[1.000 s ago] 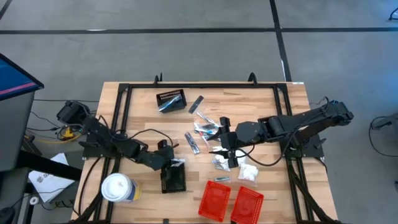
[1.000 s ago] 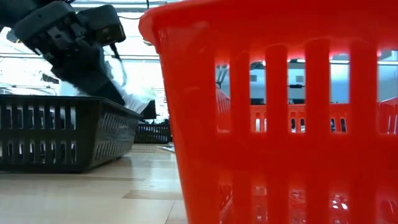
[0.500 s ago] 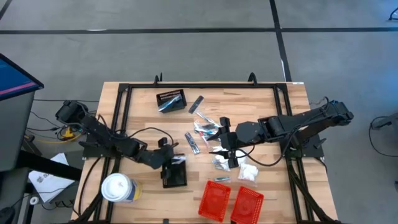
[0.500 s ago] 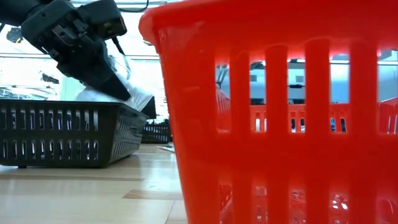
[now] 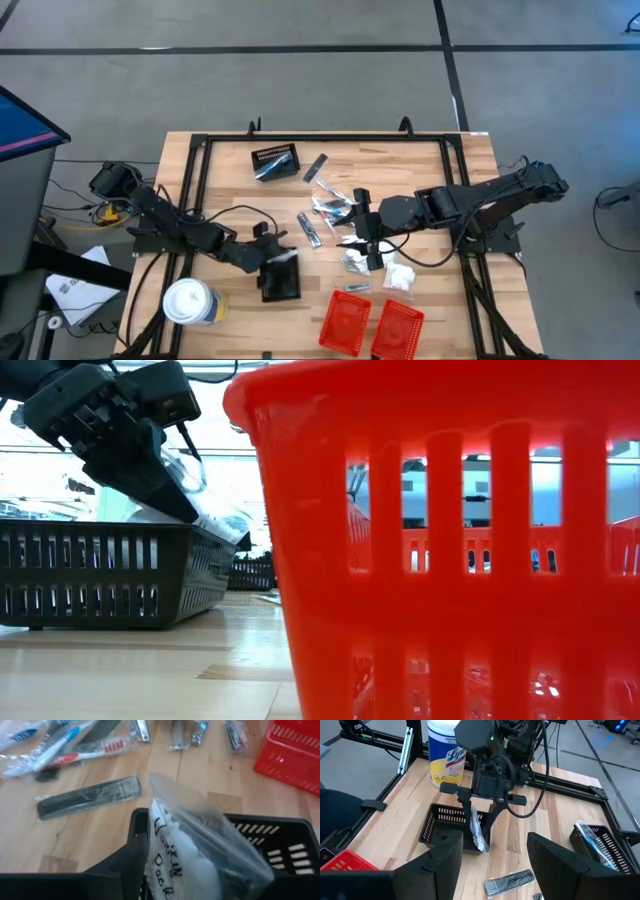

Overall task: Pick & Place Travel size toiletries
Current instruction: Put the cotton pack into the bottom black bin

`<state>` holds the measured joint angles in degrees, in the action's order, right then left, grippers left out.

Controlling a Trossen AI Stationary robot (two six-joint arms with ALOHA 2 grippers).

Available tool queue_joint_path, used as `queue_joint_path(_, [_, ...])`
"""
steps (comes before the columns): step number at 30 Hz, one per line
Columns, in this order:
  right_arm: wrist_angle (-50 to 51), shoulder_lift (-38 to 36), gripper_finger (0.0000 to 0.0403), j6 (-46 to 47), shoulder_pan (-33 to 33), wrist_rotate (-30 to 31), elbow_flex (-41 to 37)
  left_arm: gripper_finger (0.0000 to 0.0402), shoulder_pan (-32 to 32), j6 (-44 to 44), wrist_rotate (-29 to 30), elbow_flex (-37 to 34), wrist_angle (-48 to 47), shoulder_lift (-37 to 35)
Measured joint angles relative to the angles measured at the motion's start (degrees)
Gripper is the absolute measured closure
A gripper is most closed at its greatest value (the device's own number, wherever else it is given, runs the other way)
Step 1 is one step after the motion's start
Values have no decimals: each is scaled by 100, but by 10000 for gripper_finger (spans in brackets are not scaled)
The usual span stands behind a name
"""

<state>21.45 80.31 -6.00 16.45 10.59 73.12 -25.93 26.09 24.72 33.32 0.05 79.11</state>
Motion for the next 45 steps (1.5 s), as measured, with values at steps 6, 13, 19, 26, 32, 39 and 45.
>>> queue_joint_path(6, [-3,0,188,0,0,0,0,214,58,136,-193,147,-554,-127])
queue_joint_path(13, [-4,4,188,-4,-1,0,0,233,154,131,-226,428,-1372,-774])
queue_joint_path(19, [-2,4,188,-17,-2,0,0,257,392,130,-495,513,-1618,-1236])
queue_joint_path(26, [15,4,188,-15,-4,-2,0,272,731,122,-1114,509,-1801,-1042])
queue_joint_path(32, [24,4,188,-11,-3,-2,0,250,907,120,-1351,509,-1796,-918])
queue_joint_path(39, [28,4,188,-24,-9,-2,0,257,935,239,-1714,509,-1811,-918])
queue_joint_path(45, [37,4,188,-39,-11,-2,0,275,933,463,-2027,509,-1841,-918])
